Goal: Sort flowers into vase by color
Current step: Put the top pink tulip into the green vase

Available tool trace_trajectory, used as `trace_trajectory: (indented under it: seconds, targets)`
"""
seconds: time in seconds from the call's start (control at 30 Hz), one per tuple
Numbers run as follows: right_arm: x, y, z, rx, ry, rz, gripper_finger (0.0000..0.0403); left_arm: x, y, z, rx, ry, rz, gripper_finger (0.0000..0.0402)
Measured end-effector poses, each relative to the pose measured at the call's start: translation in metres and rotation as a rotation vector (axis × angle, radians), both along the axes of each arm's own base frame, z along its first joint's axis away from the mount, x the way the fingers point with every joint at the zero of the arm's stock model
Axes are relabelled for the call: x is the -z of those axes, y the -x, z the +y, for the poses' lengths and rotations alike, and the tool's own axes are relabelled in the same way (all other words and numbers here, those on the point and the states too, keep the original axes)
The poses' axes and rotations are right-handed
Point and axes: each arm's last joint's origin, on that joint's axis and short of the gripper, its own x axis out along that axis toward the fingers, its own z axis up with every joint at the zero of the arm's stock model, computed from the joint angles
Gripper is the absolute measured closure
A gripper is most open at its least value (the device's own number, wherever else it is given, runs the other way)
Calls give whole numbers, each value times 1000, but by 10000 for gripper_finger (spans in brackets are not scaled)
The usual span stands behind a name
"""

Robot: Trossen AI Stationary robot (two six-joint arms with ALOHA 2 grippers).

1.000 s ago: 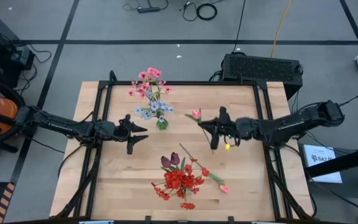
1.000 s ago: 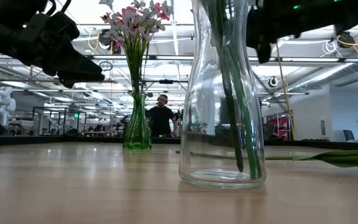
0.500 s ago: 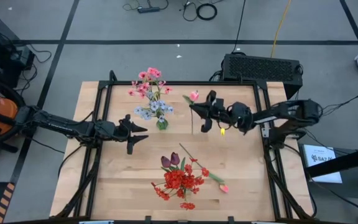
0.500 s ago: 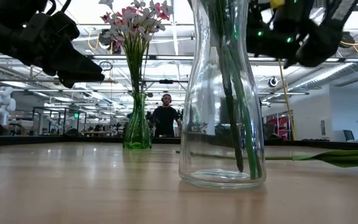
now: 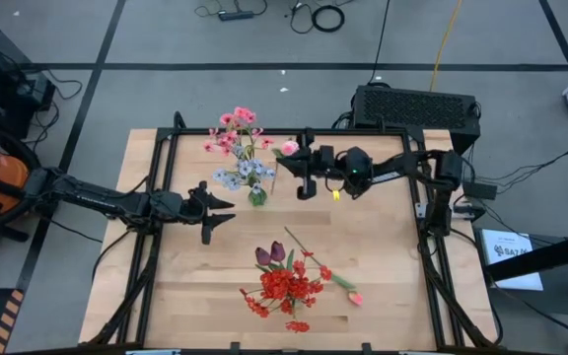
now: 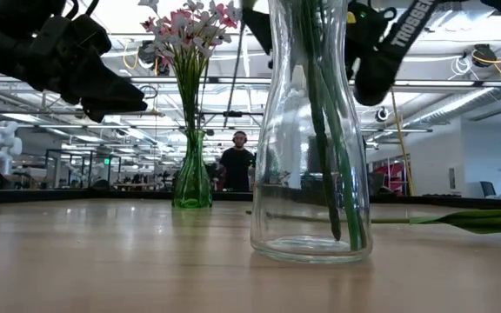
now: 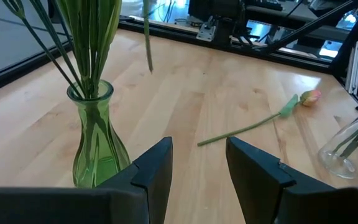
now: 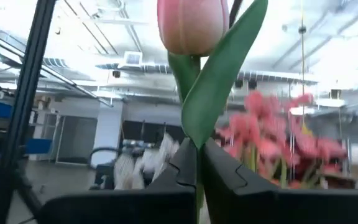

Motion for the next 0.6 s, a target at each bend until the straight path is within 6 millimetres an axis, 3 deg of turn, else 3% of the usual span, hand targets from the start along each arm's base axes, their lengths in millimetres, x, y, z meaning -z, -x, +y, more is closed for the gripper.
trace_trajectory:
  seconds: [0.17,0.6]
  targets:
    - [-10,-15,-6,-17,66,-44,403,0,0,0,0,0,-2,245]
    - [-4,-38,-13,-9,86,-58,403,0,0,0,0,-1,-2,245]
